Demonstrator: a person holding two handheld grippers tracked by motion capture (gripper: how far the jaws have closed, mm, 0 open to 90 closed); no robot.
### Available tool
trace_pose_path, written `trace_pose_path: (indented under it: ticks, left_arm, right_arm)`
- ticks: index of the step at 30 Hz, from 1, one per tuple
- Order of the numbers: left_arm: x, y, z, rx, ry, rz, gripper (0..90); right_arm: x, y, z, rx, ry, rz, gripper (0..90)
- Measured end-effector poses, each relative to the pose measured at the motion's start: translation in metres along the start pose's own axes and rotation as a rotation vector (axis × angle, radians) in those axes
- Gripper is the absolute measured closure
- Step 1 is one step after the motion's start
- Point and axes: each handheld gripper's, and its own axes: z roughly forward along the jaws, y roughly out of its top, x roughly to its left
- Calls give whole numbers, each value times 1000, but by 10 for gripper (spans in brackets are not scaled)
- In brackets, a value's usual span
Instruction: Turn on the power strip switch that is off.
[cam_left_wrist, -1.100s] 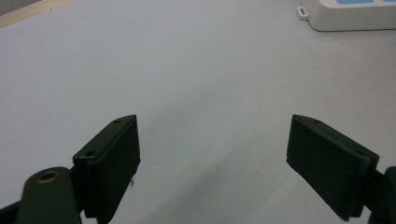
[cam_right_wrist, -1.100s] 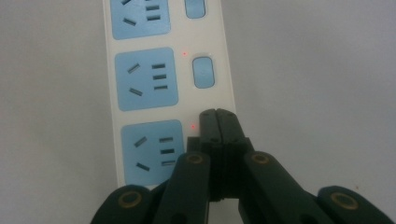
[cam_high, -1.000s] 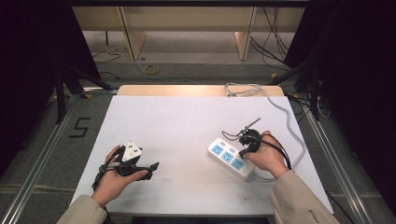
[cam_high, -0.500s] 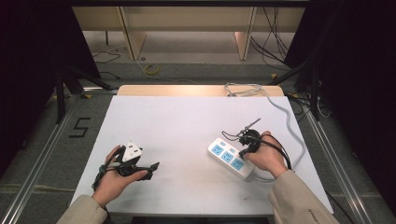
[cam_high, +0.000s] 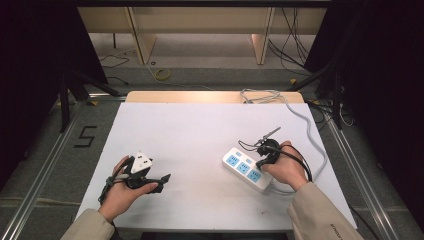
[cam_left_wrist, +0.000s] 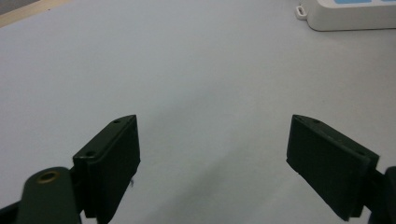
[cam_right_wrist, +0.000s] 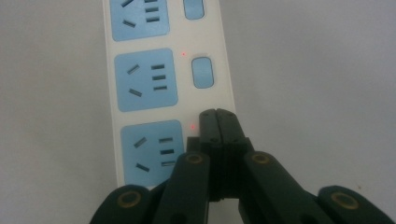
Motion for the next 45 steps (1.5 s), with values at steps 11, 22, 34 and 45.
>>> trace_pose_path:
  ticks: [11,22,34,45]
  left_arm:
    - [0,0,0,5,-1,4,169]
    - [0,0,0,4,-1,1,170]
    - [0,-1,0,5,-1,-4,170]
    - [1,-1,-1,8,-4,-3,169]
  right_arm:
    - [-4,-5,-6,-54,-3,22,900]
    - [-6,-10,-13,-98,-1,31,894]
    - [-10,-22,-22,-154,5,40,857]
    - [-9,-30,-26,-216,8,43,790]
